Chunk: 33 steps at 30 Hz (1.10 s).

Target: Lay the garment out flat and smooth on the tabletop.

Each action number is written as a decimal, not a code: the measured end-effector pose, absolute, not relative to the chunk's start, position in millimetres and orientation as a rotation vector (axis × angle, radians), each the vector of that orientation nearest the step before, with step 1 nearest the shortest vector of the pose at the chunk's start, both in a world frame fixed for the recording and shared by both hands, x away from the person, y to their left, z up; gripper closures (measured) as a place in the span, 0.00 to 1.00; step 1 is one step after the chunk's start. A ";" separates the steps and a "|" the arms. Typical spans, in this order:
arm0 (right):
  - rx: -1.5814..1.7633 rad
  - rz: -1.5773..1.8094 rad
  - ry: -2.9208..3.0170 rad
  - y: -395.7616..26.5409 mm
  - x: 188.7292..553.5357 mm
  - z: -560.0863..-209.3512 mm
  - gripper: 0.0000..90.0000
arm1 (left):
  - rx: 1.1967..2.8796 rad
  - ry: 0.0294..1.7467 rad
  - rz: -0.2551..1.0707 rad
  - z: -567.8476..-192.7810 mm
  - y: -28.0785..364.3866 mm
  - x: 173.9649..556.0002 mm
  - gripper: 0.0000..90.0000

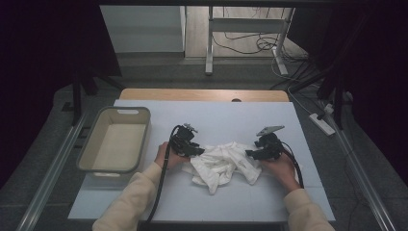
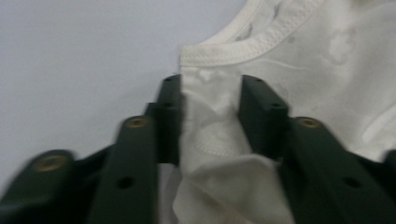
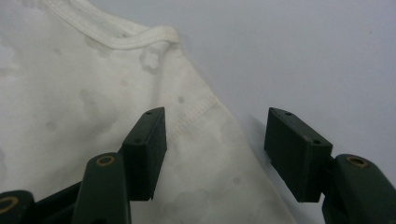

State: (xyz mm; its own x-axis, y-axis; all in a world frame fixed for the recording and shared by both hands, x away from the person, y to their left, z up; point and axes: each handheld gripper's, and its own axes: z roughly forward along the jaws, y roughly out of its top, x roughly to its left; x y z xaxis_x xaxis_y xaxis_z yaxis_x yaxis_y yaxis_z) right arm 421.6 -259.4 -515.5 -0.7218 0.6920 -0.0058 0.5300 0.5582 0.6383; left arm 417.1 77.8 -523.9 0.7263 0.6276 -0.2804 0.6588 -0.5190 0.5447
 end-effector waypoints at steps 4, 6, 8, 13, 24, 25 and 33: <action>0.994 0.894 2.558 -258.6 419.6 -514.0 0.51 | 2.295 0.941 -0.101 -525.1 78.4 415.9 0.88; 0.987 0.884 2.563 -257.8 418.5 -513.1 0.60 | 2.293 0.934 -0.099 -525.7 78.5 415.6 0.92; 0.978 0.883 2.572 -257.0 417.6 -512.5 0.71 | 2.298 0.923 -0.096 -525.6 78.6 415.7 0.93; 0.905 0.864 2.578 -254.3 412.6 -510.8 0.96 | 2.282 0.909 -0.051 -520.8 80.4 414.5 0.94; 0.916 0.905 2.468 -259.7 410.8 -504.1 0.98 | 2.232 0.877 0.024 -508.9 86.7 412.9 0.94; 0.914 0.918 2.454 -260.2 410.5 -503.0 0.98 | 2.225 0.870 0.026 -507.9 86.8 412.9 0.94; 0.940 0.960 2.414 -266.3 411.2 -497.6 0.98 | 2.162 0.873 0.066 -497.9 93.4 415.0 0.95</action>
